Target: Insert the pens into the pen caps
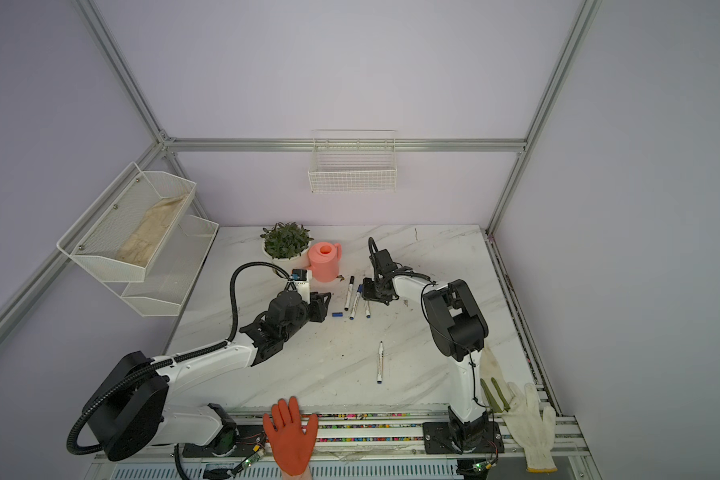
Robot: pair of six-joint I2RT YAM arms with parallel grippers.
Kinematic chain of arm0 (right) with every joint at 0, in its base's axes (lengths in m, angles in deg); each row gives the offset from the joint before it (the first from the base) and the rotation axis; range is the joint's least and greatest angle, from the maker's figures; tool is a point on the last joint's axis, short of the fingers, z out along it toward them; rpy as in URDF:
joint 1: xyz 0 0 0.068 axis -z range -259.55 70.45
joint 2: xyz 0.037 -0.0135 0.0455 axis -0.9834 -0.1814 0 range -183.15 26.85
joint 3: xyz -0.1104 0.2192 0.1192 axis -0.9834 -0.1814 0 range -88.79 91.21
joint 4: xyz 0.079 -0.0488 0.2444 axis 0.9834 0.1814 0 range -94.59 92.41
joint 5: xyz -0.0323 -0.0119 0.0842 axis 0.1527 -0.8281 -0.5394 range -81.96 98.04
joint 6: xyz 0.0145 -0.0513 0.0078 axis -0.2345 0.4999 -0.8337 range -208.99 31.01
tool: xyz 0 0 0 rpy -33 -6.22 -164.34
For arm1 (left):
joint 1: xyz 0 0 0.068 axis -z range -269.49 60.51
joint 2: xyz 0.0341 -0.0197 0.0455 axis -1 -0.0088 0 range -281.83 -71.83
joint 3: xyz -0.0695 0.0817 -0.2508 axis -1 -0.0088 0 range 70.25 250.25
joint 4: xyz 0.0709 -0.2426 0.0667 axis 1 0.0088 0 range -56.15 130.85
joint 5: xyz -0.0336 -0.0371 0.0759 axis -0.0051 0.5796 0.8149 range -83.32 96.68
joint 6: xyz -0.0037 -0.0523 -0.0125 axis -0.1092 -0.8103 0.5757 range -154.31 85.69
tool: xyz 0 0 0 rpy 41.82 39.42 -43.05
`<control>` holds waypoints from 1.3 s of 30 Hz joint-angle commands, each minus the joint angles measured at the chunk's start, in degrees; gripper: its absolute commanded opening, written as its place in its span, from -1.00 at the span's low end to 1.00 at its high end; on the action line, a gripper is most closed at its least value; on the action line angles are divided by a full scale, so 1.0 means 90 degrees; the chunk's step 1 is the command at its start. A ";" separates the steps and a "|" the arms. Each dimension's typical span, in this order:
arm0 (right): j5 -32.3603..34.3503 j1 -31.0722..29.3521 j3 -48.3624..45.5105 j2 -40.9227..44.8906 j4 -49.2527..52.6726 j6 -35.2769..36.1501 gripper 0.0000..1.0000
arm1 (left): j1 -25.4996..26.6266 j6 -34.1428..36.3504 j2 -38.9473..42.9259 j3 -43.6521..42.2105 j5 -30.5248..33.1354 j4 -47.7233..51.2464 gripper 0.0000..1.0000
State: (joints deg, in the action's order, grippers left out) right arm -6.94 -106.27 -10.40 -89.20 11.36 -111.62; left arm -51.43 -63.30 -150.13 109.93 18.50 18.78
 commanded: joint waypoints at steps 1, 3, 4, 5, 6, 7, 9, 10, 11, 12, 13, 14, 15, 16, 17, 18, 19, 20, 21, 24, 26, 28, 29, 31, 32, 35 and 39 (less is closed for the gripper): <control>0.0284 -0.0001 -0.0146 0.0549 0.0165 0.0083 -0.19 | 0.0028 -0.0079 -0.0114 -0.0050 -0.0121 -0.0112 -0.11; 0.0403 -0.0001 -0.0275 0.0829 0.0323 0.0061 -0.13 | 0.0026 -0.0059 -0.0171 0.0017 -0.0177 -0.0093 -0.10; 0.0473 -0.0002 -0.0352 0.0963 0.0432 0.0116 -0.12 | 0.0033 -0.0060 -0.0203 0.0037 -0.0194 -0.0093 -0.10; 0.0560 -0.0002 -0.0440 0.1123 0.0626 0.0278 -0.12 | 0.0028 -0.0060 -0.0231 0.0059 -0.0208 -0.0099 -0.10; 0.0616 0.0000 -0.0533 0.1302 0.0831 0.0384 -0.12 | 0.0029 -0.0059 -0.0236 0.0078 -0.0214 -0.0095 -0.10; 0.0671 0.0000 -0.0631 0.1455 0.1048 0.0423 -0.12 | 0.0034 -0.0060 -0.0237 0.0092 -0.0219 -0.0103 -0.10; 0.0597 -0.0013 -0.0967 0.1865 0.1494 0.0530 -0.11 | 0.0034 -0.0040 -0.0403 0.0108 -0.0235 -0.0114 -0.10; 0.0572 -0.0010 -0.1131 0.2039 0.1709 0.0563 -0.12 | 0.0037 -0.0040 -0.0479 0.0122 -0.0230 -0.0138 -0.10; 0.0561 -0.0038 -0.1318 0.2231 0.1908 0.0602 -0.12 | 0.0037 -0.0040 -0.0507 0.0116 -0.0239 -0.0175 -0.10; 0.0548 -0.0071 -0.1506 0.2407 0.2136 0.0628 -0.12 | 0.0028 -0.0031 -0.0544 0.0112 -0.0256 -0.0231 -0.09; 0.0547 -0.0126 -0.1658 0.2541 0.2295 0.0639 -0.12 | 0.0025 -0.0026 -0.0575 0.0112 -0.0276 -0.0266 -0.09; 0.0475 -0.0208 -0.1842 0.2680 0.2427 0.0640 -0.11 | 0.0028 -0.0021 -0.0630 0.0120 -0.0299 -0.0311 -0.09; 0.0337 -0.0304 -0.1996 0.2780 0.2549 0.0666 -0.11 | 0.0032 -0.0021 -0.0677 0.0141 -0.0325 -0.0331 -0.09; 0.0224 -0.0396 -0.2087 0.2818 0.2654 0.0702 -0.11 | 0.0027 -0.0021 -0.0707 0.0160 -0.0354 -0.0352 -0.09; 0.0107 -0.0523 -0.2191 0.2824 0.2734 0.0741 -0.11 | 0.0024 -0.0016 -0.0746 0.0176 -0.0384 -0.0368 -0.09; 0.0058 -0.0667 -0.2257 0.2821 0.2812 0.0795 -0.12 | 0.0031 -0.0021 -0.0768 0.0187 -0.0403 -0.0388 -0.09; 0.0062 -0.0768 -0.2281 0.2799 0.2867 0.0852 -0.13 | 0.0033 -0.0021 -0.0789 0.0191 -0.0421 -0.0405 -0.09; 0.0041 -0.0860 -0.2312 0.2759 0.2904 0.0913 -0.13 | 0.0031 -0.0021 -0.0796 0.0195 -0.0450 -0.0434 -0.09; -0.0082 -0.0892 -0.2341 0.2689 0.2924 0.0989 -0.13 | 0.0035 -0.0011 -0.0802 0.0200 -0.0462 -0.0435 -0.08; -0.0141 -0.0927 -0.2337 0.2410 0.3071 0.1153 -0.13 | 0.0036 0.0026 -0.0758 0.0175 -0.0480 -0.0430 -0.08; -0.0154 -0.0943 -0.2411 0.2280 0.3040 0.1230 -0.14 | 0.0033 0.0037 -0.0698 0.0147 -0.0446 -0.0406 -0.08; -0.0103 -0.0956 -0.2491 0.2124 0.2965 0.1227 -0.16 | 0.0026 0.0038 -0.0632 0.0114 -0.0424 -0.0359 -0.08; -0.0112 -0.0966 -0.2540 0.2064 0.2883 0.1214 -0.20 | 0.0034 0.0038 -0.0580 0.0086 -0.0407 -0.0332 -0.08; -0.0122 -0.0967 -0.2620 0.1985 0.2687 0.1136 -0.31 | 0.0022 0.0057 -0.0516 0.0055 -0.0412 -0.0304 -0.08; -0.0155 -0.0976 -0.2634 0.1944 0.2598 0.1114 -0.37 | 0.0041 0.0075 -0.0476 0.0053 -0.0419 -0.0266 -0.08; -0.0159 -0.0986 -0.2644 0.1850 0.2429 0.1079 -0.58 | 0.0030 0.0161 -0.0400 0.0061 -0.0443 -0.0158 -0.07; -0.0218 -0.0978 -0.2533 0.1873 0.2224 0.1045 -0.86 | 0.0031 0.0261 -0.0355 0.0072 -0.0481 -0.0090 -0.06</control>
State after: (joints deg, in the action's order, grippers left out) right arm -9.15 -114.82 -32.41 -70.23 33.23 -102.31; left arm -51.43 -62.47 -155.05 110.00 14.80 18.41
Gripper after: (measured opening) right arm 0.130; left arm 0.467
